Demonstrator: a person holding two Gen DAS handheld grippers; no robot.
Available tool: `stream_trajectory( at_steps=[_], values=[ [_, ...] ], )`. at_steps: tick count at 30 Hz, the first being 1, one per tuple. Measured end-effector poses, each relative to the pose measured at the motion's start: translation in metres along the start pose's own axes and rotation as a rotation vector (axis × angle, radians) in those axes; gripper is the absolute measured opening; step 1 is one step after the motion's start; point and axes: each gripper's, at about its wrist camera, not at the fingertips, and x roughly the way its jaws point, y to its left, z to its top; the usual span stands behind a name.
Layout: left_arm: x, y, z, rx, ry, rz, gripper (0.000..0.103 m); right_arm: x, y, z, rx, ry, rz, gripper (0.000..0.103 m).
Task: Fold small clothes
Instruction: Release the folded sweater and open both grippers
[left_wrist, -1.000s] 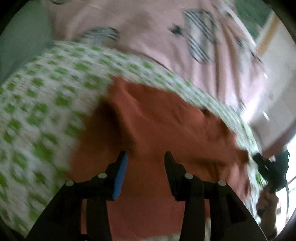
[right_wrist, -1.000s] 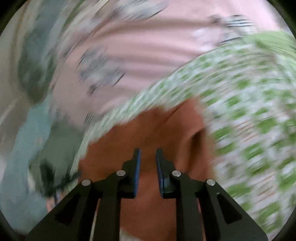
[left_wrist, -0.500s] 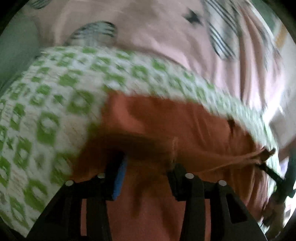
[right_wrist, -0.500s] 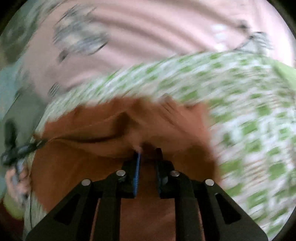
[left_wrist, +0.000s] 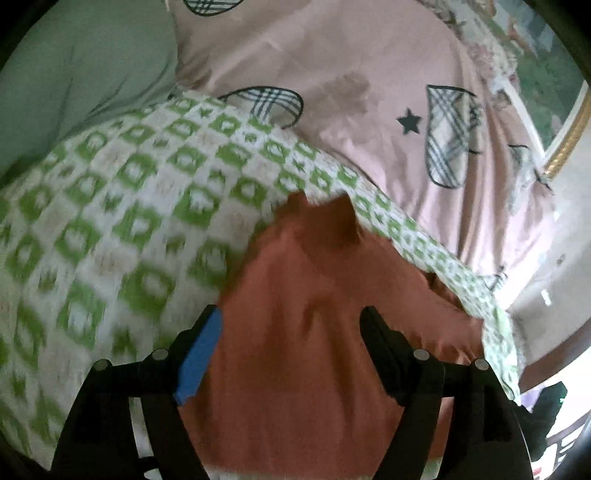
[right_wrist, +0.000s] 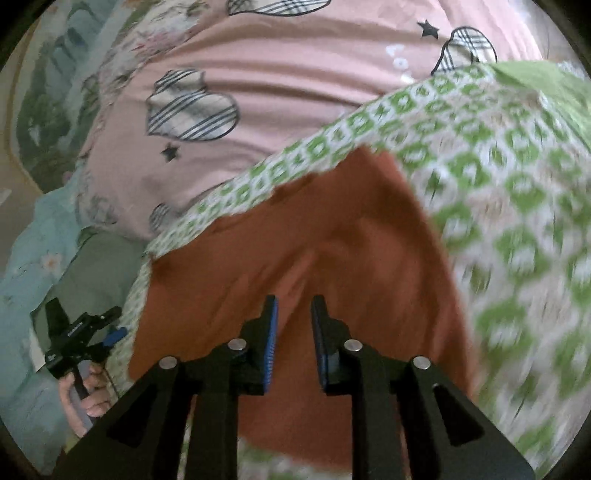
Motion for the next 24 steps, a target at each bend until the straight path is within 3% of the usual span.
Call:
stream_trajectory(
  at_steps=[3,13,24],
  values=[
    [-0.024,0.0,-0.034,-0.032,0.015,-0.049,0.077,-0.007,0.009,-0.028,0.03,0.019,0.044,0.038],
    [-0.05,0.005,-0.128,-0.141,0.111,-0.134,0.077,-0.026,0.026,-0.066,0.031,0.062,0.073,0.04],
    [-0.05,0.018,-0.136,-0.207,0.1,-0.124,0.078,-0.03,0.032,-0.081,0.025,0.092,0.079,0.048]
  ],
)
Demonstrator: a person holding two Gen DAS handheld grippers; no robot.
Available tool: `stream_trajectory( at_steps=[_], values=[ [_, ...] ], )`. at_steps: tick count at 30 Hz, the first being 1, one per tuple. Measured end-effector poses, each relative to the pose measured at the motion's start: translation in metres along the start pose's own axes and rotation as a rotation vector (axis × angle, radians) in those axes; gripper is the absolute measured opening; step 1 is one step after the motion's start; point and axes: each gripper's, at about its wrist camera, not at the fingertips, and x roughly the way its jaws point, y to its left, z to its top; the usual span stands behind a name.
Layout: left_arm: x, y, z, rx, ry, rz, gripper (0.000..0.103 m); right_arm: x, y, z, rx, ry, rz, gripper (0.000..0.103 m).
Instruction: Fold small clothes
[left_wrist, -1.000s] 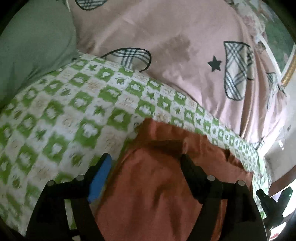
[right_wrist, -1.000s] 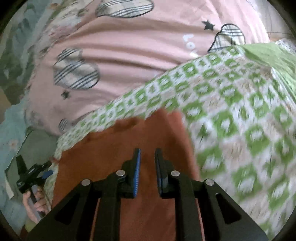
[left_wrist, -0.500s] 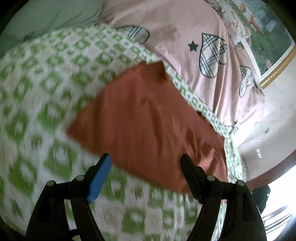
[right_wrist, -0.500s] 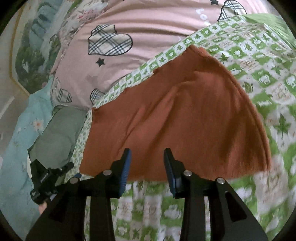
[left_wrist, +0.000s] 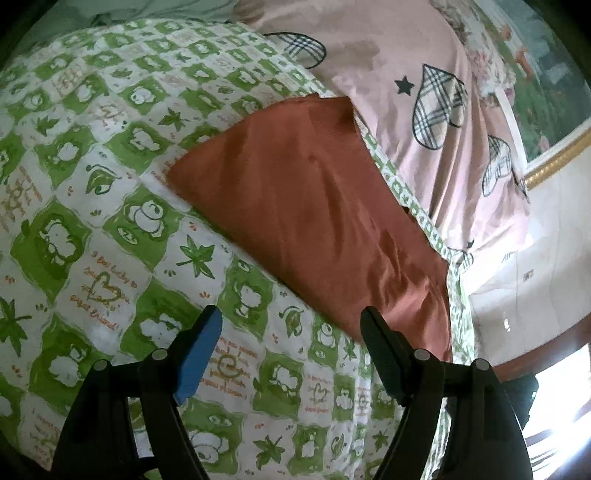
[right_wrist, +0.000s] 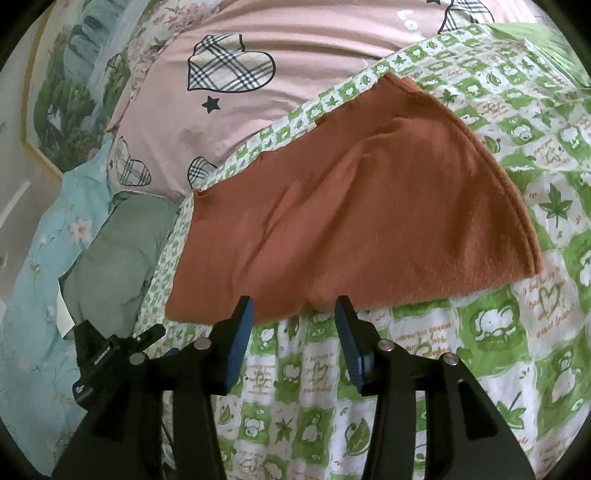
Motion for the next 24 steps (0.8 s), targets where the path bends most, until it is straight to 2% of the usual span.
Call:
stream_trajectory(
  at_steps=[6,13,18,20,21,22,23,24],
  values=[
    [0.022,0.004,0.022,-0.071,-0.002,-0.006,0.079,-0.002,0.0,0.0,0.005,-0.003,0.001,0.049],
    [0.042,0.004,0.052,-0.107,-0.064,0.005,0.081,-0.004,-0.001,0.003,0.006,-0.01,-0.006,0.05],
    [0.047,0.005,0.062,-0.136,-0.105,0.018,0.079,-0.005,-0.003,0.007,0.01,-0.013,-0.005,0.051],
    [0.048,0.002,0.064,-0.124,-0.119,0.042,0.072,-0.005,-0.005,0.01,0.009,-0.012,-0.009,0.051],
    [0.05,0.001,0.065,-0.109,-0.125,0.057,0.06,-0.004,-0.006,0.013,0.009,-0.009,-0.01,0.051],
    [0.051,-0.001,0.067,-0.097,-0.126,0.062,0.041,-0.003,-0.006,0.015,0.009,-0.007,-0.011,0.051],
    [0.053,-0.002,0.069,-0.082,-0.118,0.056,0.029,-0.002,-0.006,0.017,0.007,-0.006,-0.014,0.051],
    [0.055,-0.002,0.071,-0.072,-0.106,0.046,0.011,-0.002,-0.008,0.021,0.002,-0.005,-0.017,0.051]
  ],
)
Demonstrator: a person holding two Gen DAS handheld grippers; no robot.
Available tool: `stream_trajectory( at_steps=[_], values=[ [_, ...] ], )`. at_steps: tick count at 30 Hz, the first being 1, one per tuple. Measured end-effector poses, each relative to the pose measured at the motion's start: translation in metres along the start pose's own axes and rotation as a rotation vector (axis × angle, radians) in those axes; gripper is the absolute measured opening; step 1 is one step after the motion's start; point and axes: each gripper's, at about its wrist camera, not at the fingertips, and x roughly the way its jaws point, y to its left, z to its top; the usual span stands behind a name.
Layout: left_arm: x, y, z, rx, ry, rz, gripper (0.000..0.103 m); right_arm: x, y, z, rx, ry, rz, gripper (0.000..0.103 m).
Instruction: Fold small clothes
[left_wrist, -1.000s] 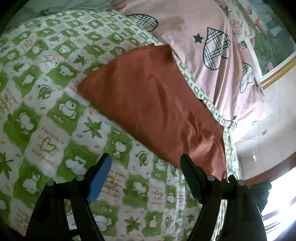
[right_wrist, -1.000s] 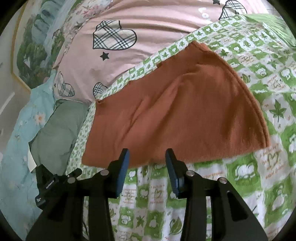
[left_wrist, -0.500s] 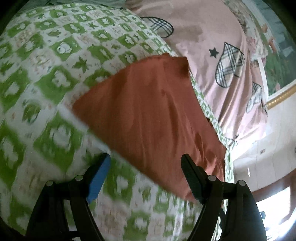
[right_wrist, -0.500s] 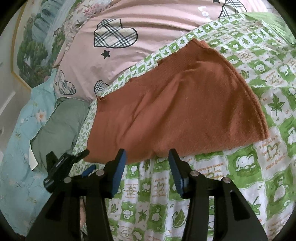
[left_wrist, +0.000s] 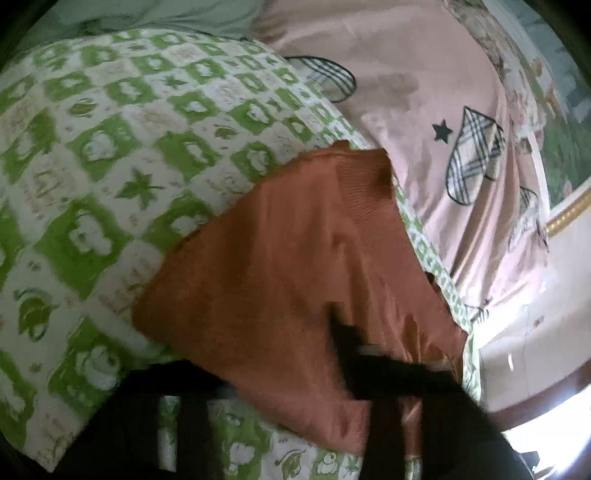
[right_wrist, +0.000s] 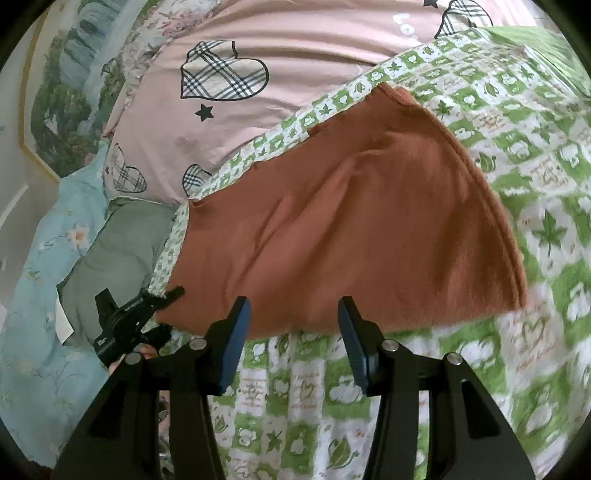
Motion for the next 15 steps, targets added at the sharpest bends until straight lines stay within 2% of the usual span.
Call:
stream_trajectory(
  at_steps=[2,7,12,15],
  values=[
    [-0.004,-0.006,0.002,0.026,-0.013,-0.016,0.01,0.0,-0.002,0.008,-0.007,-0.004,0.002,0.051],
    [-0.023,-0.057,-0.005,0.207,-0.058,-0.058,0.007,-0.003,-0.012,0.031,-0.013,-0.006,0.002,0.051],
    [-0.027,-0.138,-0.038,0.467,-0.064,-0.096,0.007,0.0,-0.023,0.065,-0.001,0.027,0.051,0.051],
    [-0.017,-0.181,-0.074,0.642,-0.043,-0.105,0.007,0.009,-0.023,0.083,-0.009,0.065,0.079,0.051]
  ],
)
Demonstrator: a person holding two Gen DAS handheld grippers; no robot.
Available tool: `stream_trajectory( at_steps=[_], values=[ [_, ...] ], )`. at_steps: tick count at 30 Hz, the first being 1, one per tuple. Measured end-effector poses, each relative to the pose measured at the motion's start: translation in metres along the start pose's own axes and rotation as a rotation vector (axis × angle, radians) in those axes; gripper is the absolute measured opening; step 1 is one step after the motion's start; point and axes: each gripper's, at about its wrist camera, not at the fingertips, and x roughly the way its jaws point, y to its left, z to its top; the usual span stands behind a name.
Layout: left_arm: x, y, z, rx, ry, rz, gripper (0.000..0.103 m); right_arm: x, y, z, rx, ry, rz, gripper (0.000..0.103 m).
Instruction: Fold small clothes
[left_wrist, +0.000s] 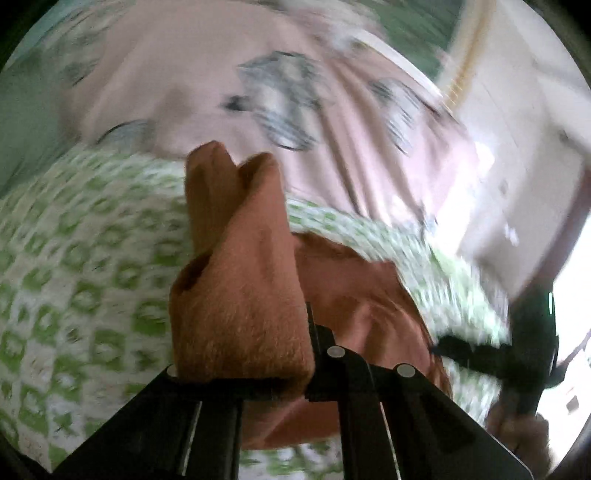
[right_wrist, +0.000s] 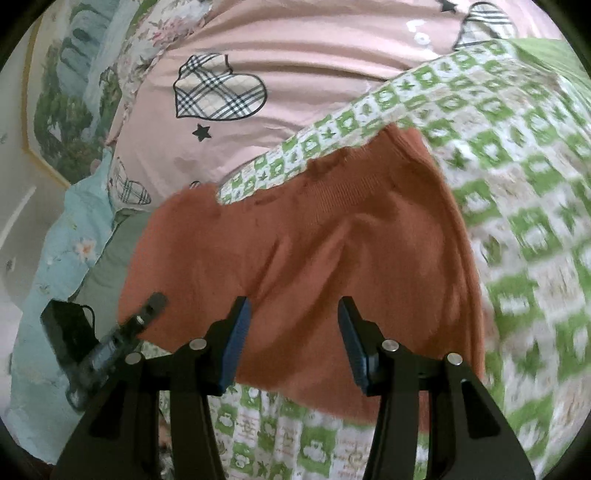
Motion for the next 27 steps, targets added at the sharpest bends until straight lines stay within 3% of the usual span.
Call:
stream_trajectory(
  at_steps=[2,6,12,17,19,20,24,27],
  values=[
    [0.016,-0.031,-0.012,0.106,0.036,0.022,0.006,0.011,-0.005,0.012,0.042,0.042,0.088,0.052],
    [0.044,-0.059,-0.04,0.211,0.102,0.046,0.006,0.038,-0.006,0.03,0.059,0.103,0.115,0.068],
    [0.052,-0.085,-0.07,0.38,0.094,0.149,0.006,0.093,-0.008,0.052,0.077,0.212,0.098,0.069],
    [0.051,-0.094,-0.078,0.462,0.08,0.2,0.006,0.137,-0.004,0.073,0.07,0.26,0.09,0.068],
    [0.053,-0.097,-0.078,0.481,0.079,0.215,0.006,0.151,0.0,0.08,0.059,0.268,0.095,0.057],
    [0.052,-0.098,-0.077,0.486,0.077,0.219,0.006,0.154,0.001,0.082,0.058,0.267,0.1,0.025],
    [0.042,-0.107,-0.061,0.48,0.047,0.21,0.006,0.133,0.027,0.094,-0.055,0.192,0.148,0.017],
    [0.032,-0.121,-0.045,0.436,0.026,0.118,0.007,0.088,0.046,0.103,-0.18,0.085,0.147,0.017]
  ],
)
